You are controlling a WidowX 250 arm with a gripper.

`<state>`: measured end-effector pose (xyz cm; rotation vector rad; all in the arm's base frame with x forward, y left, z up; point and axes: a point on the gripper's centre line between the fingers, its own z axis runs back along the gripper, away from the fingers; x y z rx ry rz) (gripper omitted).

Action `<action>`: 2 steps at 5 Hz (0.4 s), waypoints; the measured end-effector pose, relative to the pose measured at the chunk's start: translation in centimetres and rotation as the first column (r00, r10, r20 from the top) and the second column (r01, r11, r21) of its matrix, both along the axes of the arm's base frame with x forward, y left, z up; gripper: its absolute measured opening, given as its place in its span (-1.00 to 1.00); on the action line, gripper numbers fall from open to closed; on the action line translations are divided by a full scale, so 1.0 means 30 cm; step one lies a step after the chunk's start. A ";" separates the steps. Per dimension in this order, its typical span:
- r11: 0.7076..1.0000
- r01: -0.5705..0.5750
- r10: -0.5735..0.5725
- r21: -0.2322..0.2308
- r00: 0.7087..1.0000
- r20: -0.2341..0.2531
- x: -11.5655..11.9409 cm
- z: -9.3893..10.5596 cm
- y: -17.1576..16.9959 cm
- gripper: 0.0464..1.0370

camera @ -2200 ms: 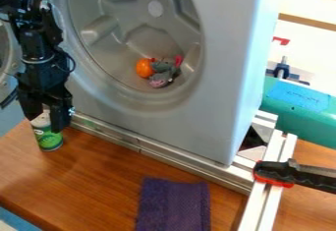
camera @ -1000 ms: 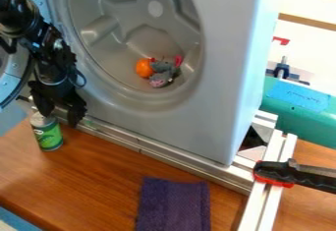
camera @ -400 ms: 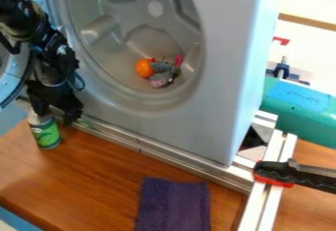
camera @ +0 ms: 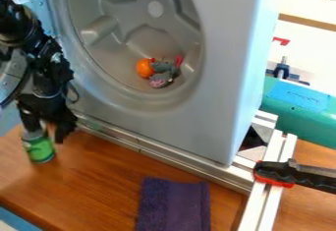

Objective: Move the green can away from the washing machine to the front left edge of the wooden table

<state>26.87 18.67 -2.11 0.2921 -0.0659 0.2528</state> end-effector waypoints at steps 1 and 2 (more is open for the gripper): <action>0.999 -0.028 0.028 -0.026 0.999 -0.016 -0.073 -0.004 -0.045 0.93; 0.991 -0.108 0.106 -0.078 0.994 -0.030 -0.140 -0.002 -0.087 0.93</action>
